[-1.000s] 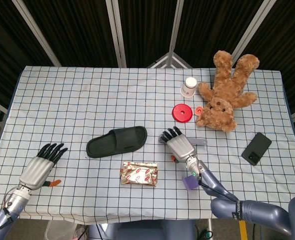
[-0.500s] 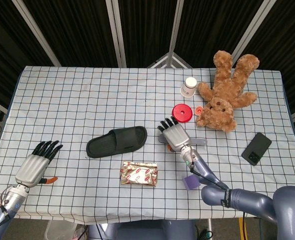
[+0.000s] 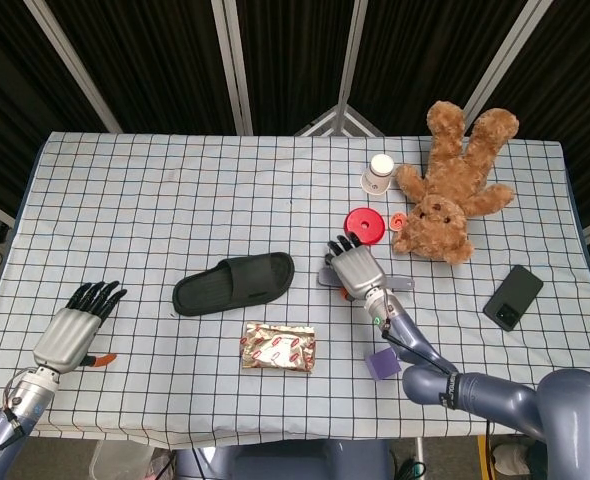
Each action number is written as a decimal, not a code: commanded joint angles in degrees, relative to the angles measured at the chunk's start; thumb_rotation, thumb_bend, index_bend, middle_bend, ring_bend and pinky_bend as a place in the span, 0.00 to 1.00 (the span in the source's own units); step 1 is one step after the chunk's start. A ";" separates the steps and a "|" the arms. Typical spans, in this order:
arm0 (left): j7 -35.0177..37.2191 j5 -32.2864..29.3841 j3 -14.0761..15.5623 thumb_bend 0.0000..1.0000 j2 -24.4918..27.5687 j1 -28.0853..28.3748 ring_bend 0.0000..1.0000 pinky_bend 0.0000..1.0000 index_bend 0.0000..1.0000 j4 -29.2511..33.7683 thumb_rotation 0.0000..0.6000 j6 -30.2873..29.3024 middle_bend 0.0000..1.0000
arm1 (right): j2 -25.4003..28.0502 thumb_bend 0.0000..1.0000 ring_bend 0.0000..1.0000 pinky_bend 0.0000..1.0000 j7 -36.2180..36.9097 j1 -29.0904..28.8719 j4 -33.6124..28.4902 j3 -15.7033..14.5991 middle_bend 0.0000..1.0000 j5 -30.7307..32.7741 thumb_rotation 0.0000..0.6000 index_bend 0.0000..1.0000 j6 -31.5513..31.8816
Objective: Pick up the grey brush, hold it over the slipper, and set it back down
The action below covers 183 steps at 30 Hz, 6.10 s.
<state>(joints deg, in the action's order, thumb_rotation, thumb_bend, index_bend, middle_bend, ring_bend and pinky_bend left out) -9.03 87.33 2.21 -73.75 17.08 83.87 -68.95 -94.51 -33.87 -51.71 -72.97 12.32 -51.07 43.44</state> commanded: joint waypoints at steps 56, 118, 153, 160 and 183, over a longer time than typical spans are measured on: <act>2.34 4.23 0.55 0.37 -0.56 3.71 0.00 0.03 0.00 0.99 0.90 1.98 0.00 | 2.42 0.45 0.52 0.57 14.64 1.56 -0.75 -1.87 0.63 -12.84 1.00 0.82 4.62; 7.85 -4.83 0.49 0.51 -5.42 17.95 0.00 0.03 0.00 -7.12 0.87 25.85 0.00 | -9.66 0.46 0.53 0.57 9.27 -14.26 -2.14 6.64 0.64 5.18 1.00 0.82 3.95; 5.94 -5.16 1.53 0.51 -4.83 18.09 0.00 0.03 0.00 -4.70 0.87 24.42 0.00 | -8.50 0.47 0.53 0.57 5.11 -13.30 -6.57 4.65 0.64 7.03 1.00 0.82 7.06; 5.71 -5.35 1.70 0.51 -4.65 17.92 0.00 0.03 0.00 -4.46 0.87 24.08 0.00 | -8.91 0.47 0.53 0.57 5.10 -13.25 -5.27 4.53 0.64 7.83 1.00 0.82 6.87; 6.90 -4.58 1.96 0.51 -4.54 17.60 0.00 0.03 0.00 -4.85 0.87 22.58 0.00 | -7.59 0.47 0.53 0.57 7.98 -11.30 2.90 4.86 0.64 10.02 1.00 0.82 4.13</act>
<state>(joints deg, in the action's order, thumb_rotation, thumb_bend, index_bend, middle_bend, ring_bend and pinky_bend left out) -2.36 82.31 4.18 -78.32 34.79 78.87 -45.85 -102.56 -25.83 -63.22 -69.31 17.18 -40.64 47.09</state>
